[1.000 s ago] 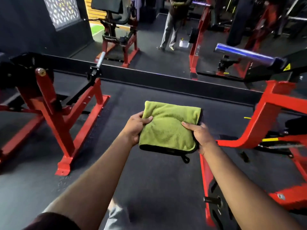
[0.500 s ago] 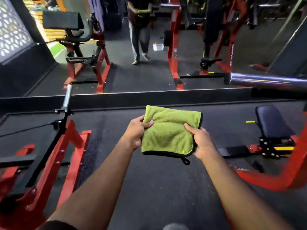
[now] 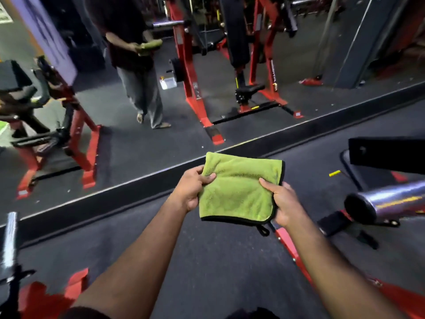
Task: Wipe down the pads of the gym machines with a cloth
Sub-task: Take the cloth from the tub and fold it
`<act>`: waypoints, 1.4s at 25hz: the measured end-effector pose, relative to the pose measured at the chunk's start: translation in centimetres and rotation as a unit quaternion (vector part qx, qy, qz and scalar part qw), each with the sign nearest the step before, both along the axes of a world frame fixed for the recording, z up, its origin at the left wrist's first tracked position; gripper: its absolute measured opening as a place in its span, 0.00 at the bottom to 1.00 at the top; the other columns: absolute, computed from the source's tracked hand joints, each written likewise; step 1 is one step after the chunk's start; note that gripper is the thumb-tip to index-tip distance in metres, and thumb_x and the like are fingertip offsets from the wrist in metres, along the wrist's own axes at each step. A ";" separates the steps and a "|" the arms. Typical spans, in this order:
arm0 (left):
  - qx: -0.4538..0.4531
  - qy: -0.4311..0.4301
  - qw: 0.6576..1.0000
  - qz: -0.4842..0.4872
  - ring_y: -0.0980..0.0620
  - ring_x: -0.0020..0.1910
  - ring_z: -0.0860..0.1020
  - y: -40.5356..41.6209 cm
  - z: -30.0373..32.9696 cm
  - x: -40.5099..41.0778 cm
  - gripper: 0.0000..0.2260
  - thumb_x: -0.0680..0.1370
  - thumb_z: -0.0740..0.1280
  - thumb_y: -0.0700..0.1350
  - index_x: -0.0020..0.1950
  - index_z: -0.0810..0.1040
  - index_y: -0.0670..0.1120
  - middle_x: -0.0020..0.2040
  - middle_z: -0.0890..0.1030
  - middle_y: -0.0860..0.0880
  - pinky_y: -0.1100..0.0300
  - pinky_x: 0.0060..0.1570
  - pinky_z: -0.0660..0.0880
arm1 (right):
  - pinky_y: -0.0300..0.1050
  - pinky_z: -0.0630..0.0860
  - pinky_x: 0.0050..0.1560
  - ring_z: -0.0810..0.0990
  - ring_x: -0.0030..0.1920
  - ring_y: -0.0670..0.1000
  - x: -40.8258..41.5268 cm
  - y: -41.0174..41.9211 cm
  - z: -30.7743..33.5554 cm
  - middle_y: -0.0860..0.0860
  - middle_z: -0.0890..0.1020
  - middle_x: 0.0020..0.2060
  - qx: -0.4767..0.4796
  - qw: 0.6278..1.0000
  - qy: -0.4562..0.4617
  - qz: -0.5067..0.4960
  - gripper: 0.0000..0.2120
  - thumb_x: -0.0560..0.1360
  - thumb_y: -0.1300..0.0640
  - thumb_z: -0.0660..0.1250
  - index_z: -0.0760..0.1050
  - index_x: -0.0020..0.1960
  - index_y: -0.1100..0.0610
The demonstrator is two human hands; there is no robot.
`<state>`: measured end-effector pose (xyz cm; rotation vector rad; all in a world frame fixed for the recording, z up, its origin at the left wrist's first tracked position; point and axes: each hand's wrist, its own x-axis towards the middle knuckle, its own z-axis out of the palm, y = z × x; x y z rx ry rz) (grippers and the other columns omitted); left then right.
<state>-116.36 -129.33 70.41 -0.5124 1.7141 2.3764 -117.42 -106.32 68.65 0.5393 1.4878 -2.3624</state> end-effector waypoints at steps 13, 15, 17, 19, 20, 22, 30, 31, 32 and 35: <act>0.013 -0.101 0.925 -0.366 0.42 0.41 0.85 10.0 0.0 -40.3 0.14 0.78 0.59 0.39 0.50 0.84 0.36 0.45 0.85 0.38 0.52 0.45 0.81 | 0.56 0.83 0.47 0.86 0.50 0.58 -24.7 -1.8 -1.0 0.60 0.85 0.53 -0.231 0.942 0.043 -0.241 0.13 0.73 0.59 0.65 0.85 0.50 0.63; 0.014 -0.111 0.893 -0.437 0.44 0.38 0.84 11.9 0.0 -44.1 0.19 0.79 0.57 0.41 0.40 0.86 0.39 0.39 0.85 0.41 0.56 0.42 0.80 | 0.55 0.84 0.45 0.86 0.48 0.58 -29.4 -2.3 -0.5 0.61 0.85 0.52 -0.222 0.933 0.045 -0.279 0.16 0.72 0.57 0.66 0.83 0.54 0.65; 0.012 -0.126 0.865 -0.485 0.45 0.39 0.84 13.7 -0.1 -47.1 0.20 0.79 0.56 0.43 0.38 0.86 0.40 0.39 0.85 0.41 0.55 0.44 0.80 | 0.53 0.83 0.44 0.86 0.47 0.57 -33.7 -1.7 -0.7 0.60 0.85 0.51 -0.164 0.924 0.046 -0.344 0.20 0.68 0.57 0.71 0.80 0.58 0.67; 0.049 -0.141 0.848 -0.508 0.44 0.44 0.84 15.1 -0.3 -49.9 0.20 0.79 0.56 0.45 0.42 0.86 0.39 0.44 0.85 0.40 0.53 0.48 0.80 | 0.52 0.83 0.47 0.86 0.47 0.55 -37.5 0.0 -1.5 0.58 0.86 0.49 -0.078 0.901 0.066 -0.422 0.25 0.61 0.57 0.79 0.81 0.54 0.67; 0.067 -0.149 0.839 -0.519 0.43 0.46 0.84 16.0 -0.6 -52.0 0.20 0.79 0.56 0.46 0.45 0.86 0.39 0.47 0.85 0.39 0.52 0.51 0.80 | 0.55 0.82 0.52 0.85 0.50 0.56 -39.5 1.3 -2.0 0.58 0.86 0.51 -0.043 0.892 0.078 -0.443 0.29 0.56 0.54 0.83 0.82 0.53 0.65; 0.102 -0.157 0.814 -0.550 0.41 0.53 0.82 18.4 -1.2 -56.2 0.20 0.80 0.56 0.48 0.56 0.83 0.37 0.54 0.83 0.38 0.47 0.60 0.76 | 0.60 0.79 0.58 0.84 0.52 0.58 -43.3 4.1 -3.1 0.60 0.85 0.51 -0.003 0.877 0.099 -0.470 0.28 0.54 0.53 0.85 0.84 0.51 0.63; -0.017 -0.064 0.764 -0.642 0.54 0.34 0.83 31.5 -1.8 -70.4 0.12 0.82 0.59 0.42 0.45 0.81 0.42 0.38 0.85 0.46 0.61 0.36 0.79 | 0.50 0.84 0.45 0.86 0.42 0.55 -58.1 13.6 -2.8 0.58 0.86 0.43 -0.143 0.860 0.099 -0.480 0.10 0.65 0.57 0.76 0.86 0.43 0.61; -0.032 -0.037 0.765 -0.642 0.56 0.35 0.82 33.5 -1.4 -71.9 0.12 0.82 0.60 0.43 0.45 0.81 0.44 0.40 0.85 0.48 0.62 0.37 0.79 | 0.48 0.84 0.42 0.86 0.41 0.54 -59.4 15.2 -2.4 0.57 0.86 0.41 -0.152 0.857 0.095 -0.483 0.08 0.69 0.58 0.70 0.86 0.42 0.60; -0.044 -0.010 0.766 -0.641 0.57 0.36 0.81 35.6 -1.2 -73.4 0.11 0.82 0.61 0.42 0.45 0.82 0.45 0.39 0.85 0.50 0.64 0.37 0.78 | 0.48 0.83 0.41 0.86 0.41 0.54 -60.5 16.6 -2.0 0.56 0.87 0.42 -0.158 0.851 0.085 -0.493 0.10 0.70 0.58 0.67 0.86 0.43 0.60; -0.085 0.074 0.752 -0.650 0.54 0.35 0.78 42.2 -1.2 -77.6 0.11 0.78 0.65 0.37 0.37 0.82 0.42 0.33 0.82 0.52 0.63 0.34 0.75 | 0.54 0.83 0.50 0.85 0.49 0.58 -63.8 21.5 -1.9 0.59 0.86 0.50 -0.132 0.813 0.057 -0.565 0.17 0.68 0.56 0.72 0.82 0.55 0.63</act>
